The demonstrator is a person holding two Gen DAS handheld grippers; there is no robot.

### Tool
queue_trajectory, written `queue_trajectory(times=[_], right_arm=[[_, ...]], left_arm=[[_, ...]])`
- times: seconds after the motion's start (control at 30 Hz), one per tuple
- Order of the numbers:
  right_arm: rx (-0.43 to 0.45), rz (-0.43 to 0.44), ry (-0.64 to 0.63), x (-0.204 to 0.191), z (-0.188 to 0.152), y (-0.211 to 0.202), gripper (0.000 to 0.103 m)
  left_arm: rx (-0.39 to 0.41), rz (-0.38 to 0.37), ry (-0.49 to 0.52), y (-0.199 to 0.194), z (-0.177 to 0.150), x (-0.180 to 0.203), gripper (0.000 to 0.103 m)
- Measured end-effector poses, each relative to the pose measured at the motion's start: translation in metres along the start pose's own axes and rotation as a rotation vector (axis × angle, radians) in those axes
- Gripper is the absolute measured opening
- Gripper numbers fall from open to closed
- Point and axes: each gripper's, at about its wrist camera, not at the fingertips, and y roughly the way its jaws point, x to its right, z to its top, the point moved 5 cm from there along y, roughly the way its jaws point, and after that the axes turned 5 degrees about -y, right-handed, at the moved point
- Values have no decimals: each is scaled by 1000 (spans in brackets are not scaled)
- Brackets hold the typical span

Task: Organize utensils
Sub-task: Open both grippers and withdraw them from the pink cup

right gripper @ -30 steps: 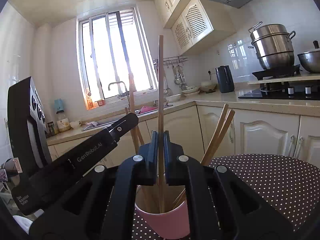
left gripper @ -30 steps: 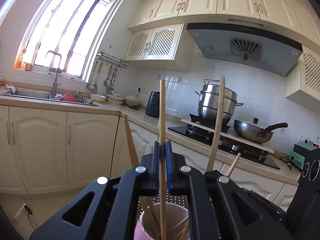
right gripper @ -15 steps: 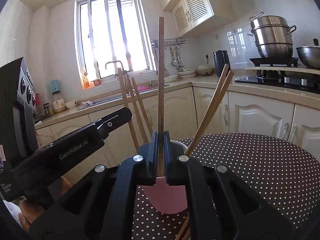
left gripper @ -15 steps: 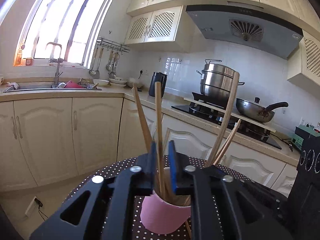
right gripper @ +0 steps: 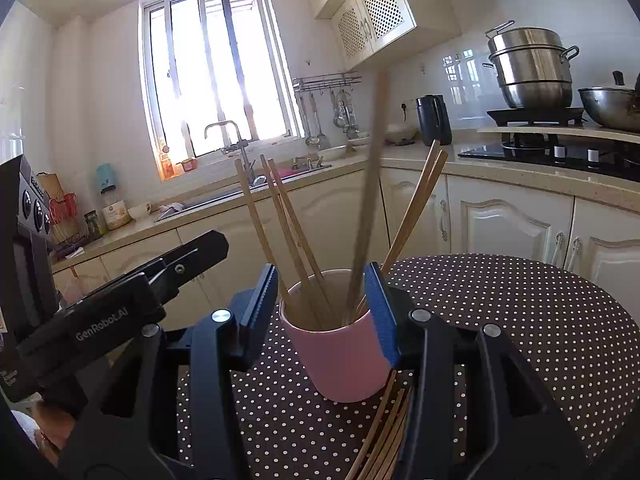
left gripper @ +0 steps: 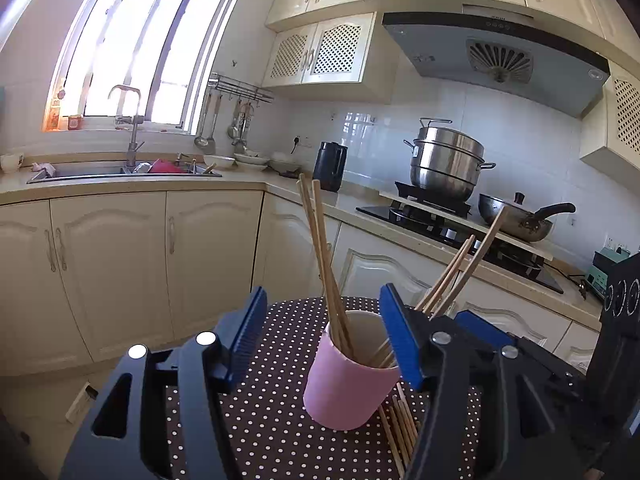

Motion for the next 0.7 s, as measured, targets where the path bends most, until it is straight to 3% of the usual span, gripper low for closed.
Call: queue_trajectory(times=[0.37, 0.53, 0.7], right_arm=[[27, -11, 0, -15, 10, -48, 51], [23, -17, -7, -19, 10, -71, 52], [-6, -21, -3, -19, 3, -90, 53]], left_arm=[[36, 16, 47, -58, 7, 8, 62], [24, 12, 80, -76, 4, 20, 63], [-39, 0, 113, -83, -7, 32, 65]])
